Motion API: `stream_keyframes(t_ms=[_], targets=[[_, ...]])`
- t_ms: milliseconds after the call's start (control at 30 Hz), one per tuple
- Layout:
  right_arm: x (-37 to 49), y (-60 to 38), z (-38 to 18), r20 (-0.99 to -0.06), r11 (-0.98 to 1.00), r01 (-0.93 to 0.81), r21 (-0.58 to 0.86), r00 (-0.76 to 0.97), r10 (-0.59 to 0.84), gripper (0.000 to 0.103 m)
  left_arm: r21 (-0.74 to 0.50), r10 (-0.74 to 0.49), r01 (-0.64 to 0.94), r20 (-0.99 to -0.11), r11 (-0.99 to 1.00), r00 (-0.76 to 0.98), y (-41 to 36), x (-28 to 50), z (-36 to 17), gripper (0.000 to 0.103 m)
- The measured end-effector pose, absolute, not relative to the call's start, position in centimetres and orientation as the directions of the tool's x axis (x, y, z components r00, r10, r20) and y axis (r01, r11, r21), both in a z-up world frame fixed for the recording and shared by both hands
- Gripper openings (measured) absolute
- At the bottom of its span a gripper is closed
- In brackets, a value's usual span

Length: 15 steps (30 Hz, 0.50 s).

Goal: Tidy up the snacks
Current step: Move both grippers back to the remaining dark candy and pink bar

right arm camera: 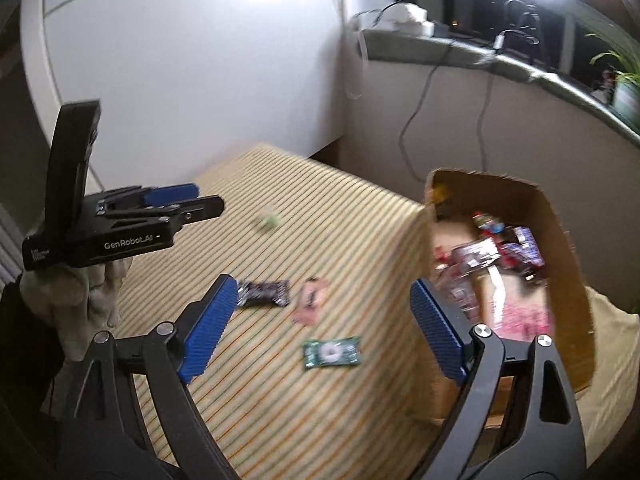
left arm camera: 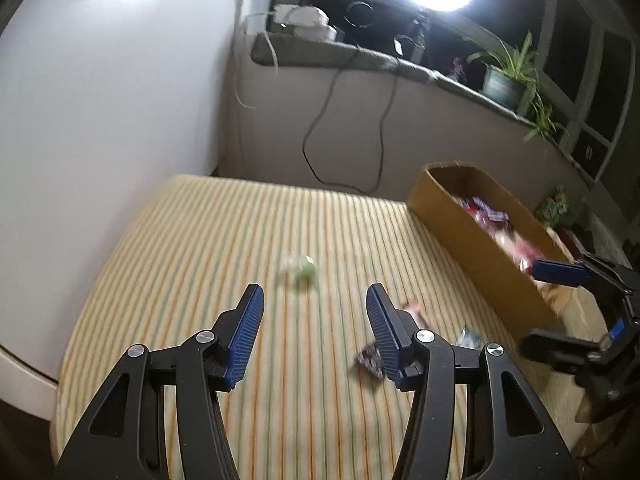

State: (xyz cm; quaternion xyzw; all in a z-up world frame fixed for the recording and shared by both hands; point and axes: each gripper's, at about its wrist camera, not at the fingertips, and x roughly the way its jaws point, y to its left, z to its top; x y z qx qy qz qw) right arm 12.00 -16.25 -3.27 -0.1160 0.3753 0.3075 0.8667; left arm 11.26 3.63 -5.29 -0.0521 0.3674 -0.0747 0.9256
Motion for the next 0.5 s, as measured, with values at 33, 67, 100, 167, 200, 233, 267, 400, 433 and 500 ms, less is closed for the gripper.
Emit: stream_keyframes(t_ms=[33, 67, 100, 167, 200, 233, 267, 400, 433, 500], targets=[[11.9, -15.8, -3.8, -0.729, 0.779, -0.626, 0.033, 0.518, 0.447, 0.090, -0.146, -0.184, 0.115, -0.678, 0.983, 0.711, 3.4, 11.0, -5.6, 0.053], [11.8, -15.6, -4.2, -0.735, 0.776, -0.629, 0.036, 0.510, 0.447, 0.090, -0.143, -0.191, 0.127, -0.683, 0.981, 0.705, 3.2, 10.8, -5.8, 0.052], [11.8, -15.3, -4.8, -0.742, 0.774, -0.632, 0.043, 0.499, 0.448, 0.090, -0.142, -0.202, 0.144, -0.689, 0.979, 0.696, 3.0, 10.6, -6.0, 0.052], [11.8, -15.0, -5.7, -0.752, 0.771, -0.634, 0.059, 0.480, 0.452, 0.090, -0.144, -0.222, 0.170, -0.698, 0.975, 0.681, 2.6, 10.4, -6.4, 0.048], [11.8, -14.9, -6.1, -0.756, 0.771, -0.634, 0.065, 0.472, 0.453, 0.090, -0.147, -0.234, 0.185, -0.705, 0.972, 0.670, 2.4, 10.3, -6.7, 0.046], [11.8, -14.8, -6.3, -0.758, 0.771, -0.634, 0.068, 0.469, 0.453, 0.090, -0.150, -0.245, 0.199, -0.710, 0.968, 0.660, 2.1, 10.3, -6.9, 0.042], [11.8, -14.7, -6.7, -0.761, 0.772, -0.631, 0.073, 0.465, 0.452, 0.089, -0.151, -0.252, 0.208, -0.714, 0.966, 0.653, 2.0, 10.3, -7.0, 0.039], [12.3, -14.5, -7.9, -0.783, 0.784, -0.614, 0.093, 0.442, 0.438, 0.071, -0.155, -0.277, 0.243, -0.729, 0.958, 0.626, 1.2, 10.4, -7.6, 0.033], [12.6, -14.5, -8.3, -0.791, 0.792, -0.604, 0.093, 0.439, 0.427, 0.067, -0.154, -0.280, 0.249, -0.733, 0.956, 0.621, 1.1, 10.5, -7.6, 0.032], [13.2, -14.5, -9.1, -0.805, 0.805, -0.585, 0.093, 0.431, 0.407, 0.055, -0.144, -0.281, 0.262, -0.737, 0.954, 0.615, 0.8, 10.4, -7.8, 0.031]])
